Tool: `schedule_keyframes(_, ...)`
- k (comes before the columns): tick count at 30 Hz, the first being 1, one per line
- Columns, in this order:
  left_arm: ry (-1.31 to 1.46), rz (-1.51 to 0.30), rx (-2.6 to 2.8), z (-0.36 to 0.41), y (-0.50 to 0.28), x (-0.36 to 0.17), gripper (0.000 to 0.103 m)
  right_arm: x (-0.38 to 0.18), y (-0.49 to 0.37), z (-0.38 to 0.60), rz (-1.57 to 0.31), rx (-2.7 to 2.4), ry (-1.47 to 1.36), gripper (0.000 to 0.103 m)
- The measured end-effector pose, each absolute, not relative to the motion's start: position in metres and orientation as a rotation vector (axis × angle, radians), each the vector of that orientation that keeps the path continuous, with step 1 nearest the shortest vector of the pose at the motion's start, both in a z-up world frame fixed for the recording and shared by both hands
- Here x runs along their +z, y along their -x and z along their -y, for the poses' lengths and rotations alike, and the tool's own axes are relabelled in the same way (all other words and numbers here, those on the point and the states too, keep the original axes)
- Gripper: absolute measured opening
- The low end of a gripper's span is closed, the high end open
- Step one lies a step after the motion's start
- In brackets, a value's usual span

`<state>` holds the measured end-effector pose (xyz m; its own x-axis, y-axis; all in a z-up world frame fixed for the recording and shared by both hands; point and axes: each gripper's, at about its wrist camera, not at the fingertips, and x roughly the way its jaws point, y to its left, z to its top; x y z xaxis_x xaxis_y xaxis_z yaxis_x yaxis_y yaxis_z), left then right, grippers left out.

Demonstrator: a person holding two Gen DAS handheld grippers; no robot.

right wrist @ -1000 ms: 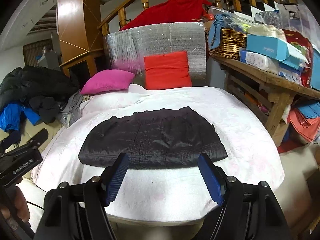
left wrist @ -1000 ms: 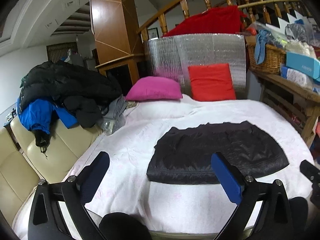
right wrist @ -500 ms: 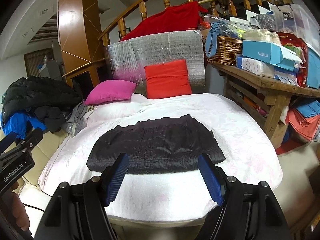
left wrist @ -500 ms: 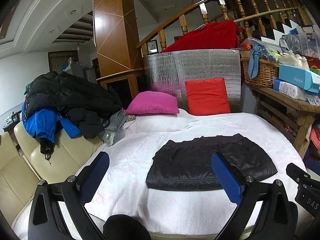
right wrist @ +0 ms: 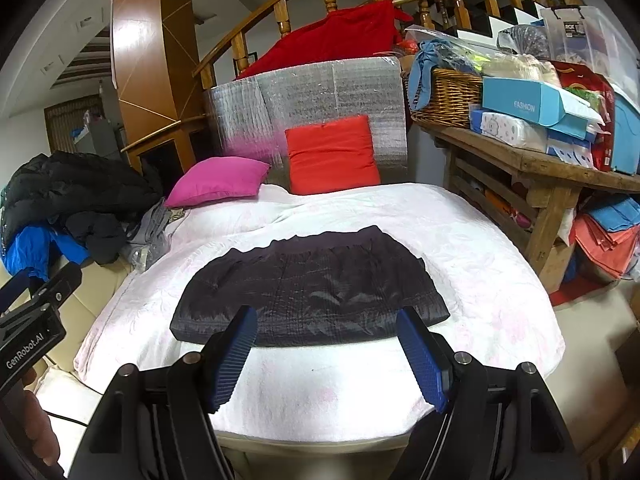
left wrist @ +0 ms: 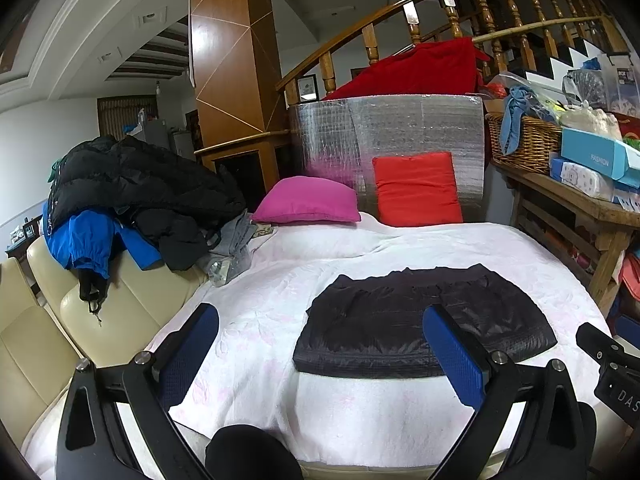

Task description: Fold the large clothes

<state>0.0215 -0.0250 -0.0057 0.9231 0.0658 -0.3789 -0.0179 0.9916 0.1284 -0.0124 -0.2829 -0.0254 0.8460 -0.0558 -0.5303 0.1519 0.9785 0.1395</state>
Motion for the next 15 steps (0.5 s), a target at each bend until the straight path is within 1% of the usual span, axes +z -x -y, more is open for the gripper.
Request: schedule_keyframes(15,-0.125,-0.400,0.037,0.0252,-0.0216,-0.0083,0.102,-0.0268,0.0121,0.2833,-0.556,-0.116,-0.183,0.076)
